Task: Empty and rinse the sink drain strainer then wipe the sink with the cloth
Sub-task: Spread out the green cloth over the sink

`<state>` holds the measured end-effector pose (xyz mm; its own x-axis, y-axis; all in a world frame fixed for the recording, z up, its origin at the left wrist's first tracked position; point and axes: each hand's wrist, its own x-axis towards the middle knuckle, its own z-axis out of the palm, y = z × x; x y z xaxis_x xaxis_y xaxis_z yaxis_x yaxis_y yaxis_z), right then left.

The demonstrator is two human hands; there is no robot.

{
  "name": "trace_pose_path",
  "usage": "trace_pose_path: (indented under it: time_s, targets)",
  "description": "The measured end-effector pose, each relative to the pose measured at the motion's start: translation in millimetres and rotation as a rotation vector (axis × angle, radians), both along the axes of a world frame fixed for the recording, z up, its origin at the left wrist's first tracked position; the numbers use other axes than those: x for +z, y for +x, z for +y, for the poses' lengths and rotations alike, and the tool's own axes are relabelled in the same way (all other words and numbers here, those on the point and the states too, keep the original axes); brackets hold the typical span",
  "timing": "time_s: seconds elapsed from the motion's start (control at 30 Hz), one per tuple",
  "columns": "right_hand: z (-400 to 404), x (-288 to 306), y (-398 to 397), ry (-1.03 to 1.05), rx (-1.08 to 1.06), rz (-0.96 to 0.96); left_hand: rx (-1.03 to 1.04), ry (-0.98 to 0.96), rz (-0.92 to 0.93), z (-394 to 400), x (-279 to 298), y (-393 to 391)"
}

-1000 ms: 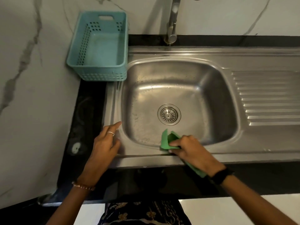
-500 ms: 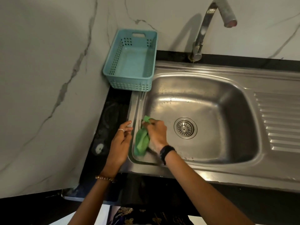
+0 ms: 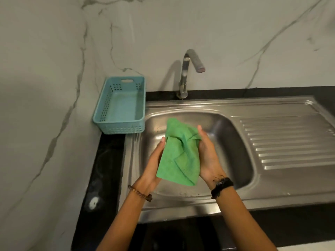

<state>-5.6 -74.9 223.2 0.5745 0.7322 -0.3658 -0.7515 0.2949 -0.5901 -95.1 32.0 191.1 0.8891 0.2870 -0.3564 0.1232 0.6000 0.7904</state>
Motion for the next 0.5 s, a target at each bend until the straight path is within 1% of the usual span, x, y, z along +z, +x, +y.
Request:
trace_pose_path:
  time_s: [0.1,0.23,0.33,0.4,0.5]
  targets:
    - [-22,-1,12,-0.062,-0.033,-0.041,-0.065,0.157,0.008,-16,1,20]
    - [-49,-6,36,-0.168,-0.051,-0.045,-0.025,0.267,0.033,-25,9,30]
    - [-68,-13,53,-0.213,0.013,0.007,0.016,0.358,0.047,-19,20,33]
    - [-76,-16,61,-0.22,0.087,0.0,0.032,0.368,0.073,-15,26,35]
    - [-81,-12,74,-0.192,0.168,-0.083,0.069,0.33,0.106,-12,34,37]
